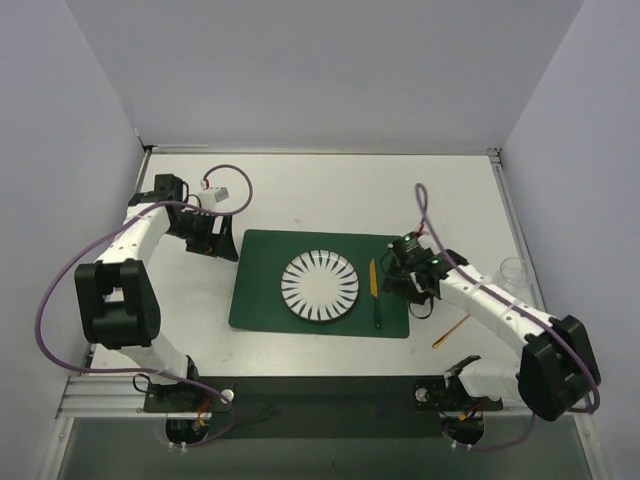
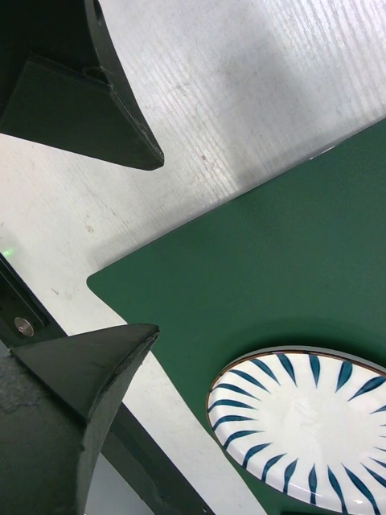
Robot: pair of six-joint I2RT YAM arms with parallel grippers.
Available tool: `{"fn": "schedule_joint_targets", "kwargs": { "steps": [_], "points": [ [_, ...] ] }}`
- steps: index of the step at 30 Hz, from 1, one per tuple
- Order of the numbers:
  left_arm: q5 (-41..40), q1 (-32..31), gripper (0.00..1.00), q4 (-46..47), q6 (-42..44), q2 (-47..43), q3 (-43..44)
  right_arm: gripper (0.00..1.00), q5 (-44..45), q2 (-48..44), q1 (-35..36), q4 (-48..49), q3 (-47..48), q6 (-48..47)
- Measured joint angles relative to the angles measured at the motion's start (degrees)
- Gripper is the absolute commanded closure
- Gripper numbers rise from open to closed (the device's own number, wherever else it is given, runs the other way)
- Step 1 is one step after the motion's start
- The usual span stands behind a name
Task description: Set the dinner table for one person
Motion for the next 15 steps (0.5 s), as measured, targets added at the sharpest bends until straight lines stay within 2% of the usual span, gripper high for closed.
{"fn": "schedule_joint_targets", "kwargs": {
  "steps": [2, 8, 11, 15],
  "points": [
    [0.00, 0.00, 0.12, 0.00, -0.02, 0.00, 0.00, 0.52, 1.01, -5.25, -5.77, -0.31, -1.31, 2.23],
    [0.07, 0.07, 0.12, -0.09, -0.02, -0.02, 0.00, 0.49, 2.97, -18.99, -31.26, -3.54, -12.44, 6.75],
    [0.22, 0.15, 0.12, -0.24, 0.02, -0.02, 0.00, 0.50, 2.75, -21.46, -38.84, -5.73, -15.19, 6.91],
    [0.70, 0.31, 0.12, -0.39, 0.17, -0.02, 0.00, 0.50, 2.58, -20.26, -45.03, -5.70, -15.32, 5.44]
  ]
}}
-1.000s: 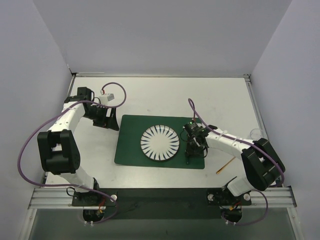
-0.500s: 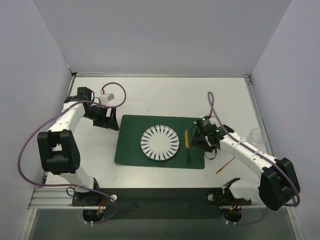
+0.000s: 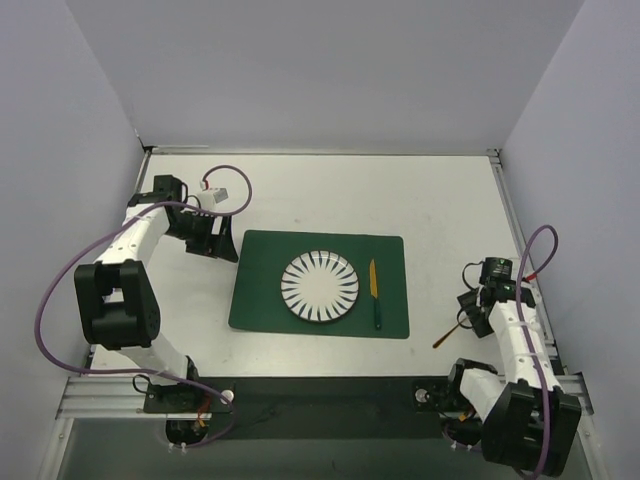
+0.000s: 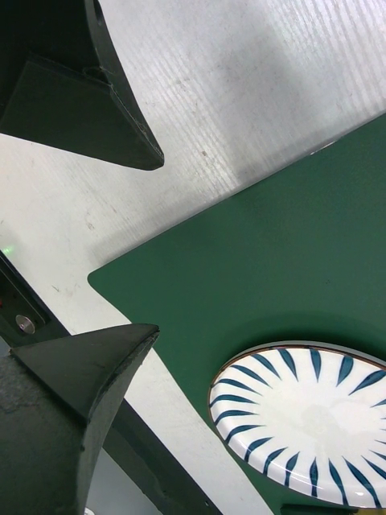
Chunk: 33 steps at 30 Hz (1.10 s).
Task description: Set the dinner table for one person
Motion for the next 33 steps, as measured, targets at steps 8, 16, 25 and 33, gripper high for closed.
{"fn": "schedule_joint_targets", "kwargs": {
  "steps": [8, 16, 25, 33],
  "points": [
    [0.59, 0.15, 0.12, -0.31, 0.79, 0.17, 0.00, 0.53, -0.72, 7.85, -1.90, 1.42, 0.22, -2.49],
    [0.98, 0.74, 0.12, -0.37, 1.03, 0.94, 0.00, 0.62, -0.74, 14.47, -1.95, 4.20, 2.03, -5.09],
    [1.14, 0.87, 0.12, -0.46, 1.14, 1.22, 0.00, 0.84, -0.68, 16.02, -2.27, 5.62, 2.23, -6.36],
    [1.51, 1.03, 0.12, -0.52, 1.22, 1.22, 0.00, 1.00, -0.52, 16.06, -2.27, 6.12, 2.32, -7.50]
  ]
}}
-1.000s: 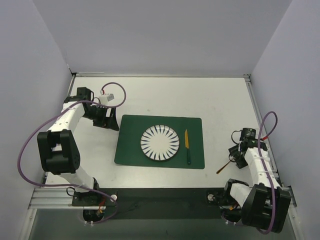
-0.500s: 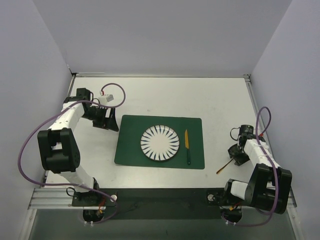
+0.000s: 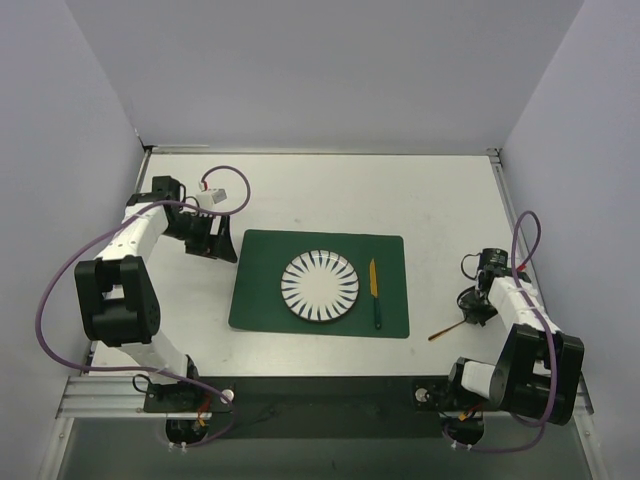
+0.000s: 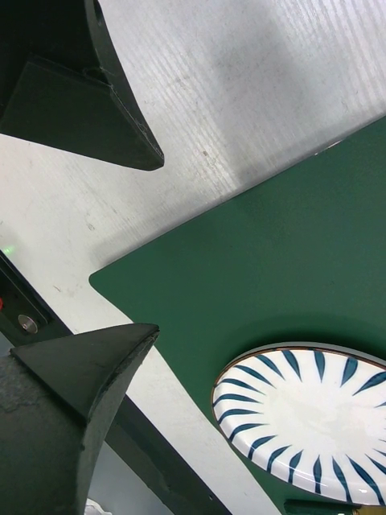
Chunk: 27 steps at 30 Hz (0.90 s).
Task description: Set the dinner table for one person
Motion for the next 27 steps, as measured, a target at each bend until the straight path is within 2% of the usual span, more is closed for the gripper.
{"fn": "schedule_joint_targets", "kwargs": {
  "steps": [5, 16, 27],
  "points": [
    [0.20, 0.09, 0.12, -0.33, 0.00, 0.00, 0.00, 1.00, -0.31, -0.57, 0.24, 0.50, 0.00, -1.07],
    [0.85, 0.11, 0.12, -0.83, 0.02, 0.00, 0.00, 1.00, -0.28, -5.22, 7.10, -0.24, 3.08, -4.20],
    [1.07, 0.24, 0.12, -1.31, 0.11, 0.00, 0.02, 1.00, 4.55, -1.99, 27.45, -4.15, 19.41, -2.95]
  ]
}}
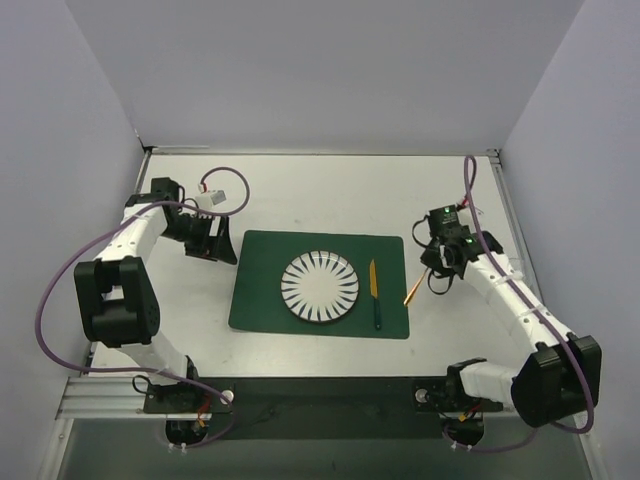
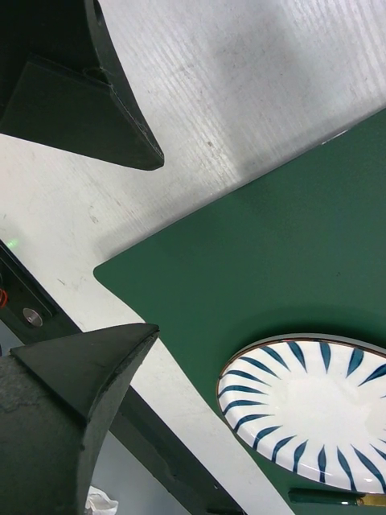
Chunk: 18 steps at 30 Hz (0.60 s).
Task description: Set the dinner table for one person
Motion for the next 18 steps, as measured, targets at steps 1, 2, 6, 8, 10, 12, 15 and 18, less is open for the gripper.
{"fn": "schedule_joint_targets", "kwargs": {
  "steps": [1, 2, 6, 8, 10, 12, 15, 18],
  "points": [
    [0.00, 0.17, 0.12, -0.04, 0.15, 0.00, 0.00, 1.00, 0.26, 1.38, 2.51, -0.50, 2.27, 0.11],
    [0.00, 0.35, 0.12, -0.07, 0.24, 0.00, 0.00, 1.00, 0.42, 2.58, 4.55, -0.61, 4.00, 0.20],
    [0.00, 1.88, 0.12, -0.17, 1.05, -0.07, 0.00, 1.00, 0.76, 10.03, 13.57, -1.14, 12.63, 1.51],
    [-0.02, 2.95, 0.12, -0.35, 1.46, -0.11, 0.00, 1.00, 0.15, 14.38, 17.55, -1.46, 17.75, 2.56],
    [-0.02, 3.89, 0.12, -0.61, 1.79, -0.28, 0.00, 1.00, -0.24, 18.80, 21.44, -1.36, 22.99, 3.17],
    [-0.07, 4.48, 0.12, -0.81, 2.10, -0.52, 0.00, 1.00, -0.90, 22.97, 24.65, -1.22, 28.15, 3.69],
    [-0.17, 4.96, 0.12, -1.11, 2.71, -1.20, -0.04, 1.00, -2.71, 30.69, 30.05, -0.42, 37.03, 4.44],
    [-0.28, 5.33, 0.12, -1.18, 2.99, -2.16, -0.33, 1.00, -5.64, 38.27, 34.34, 1.51, 43.93, 5.38]
  ]
}}
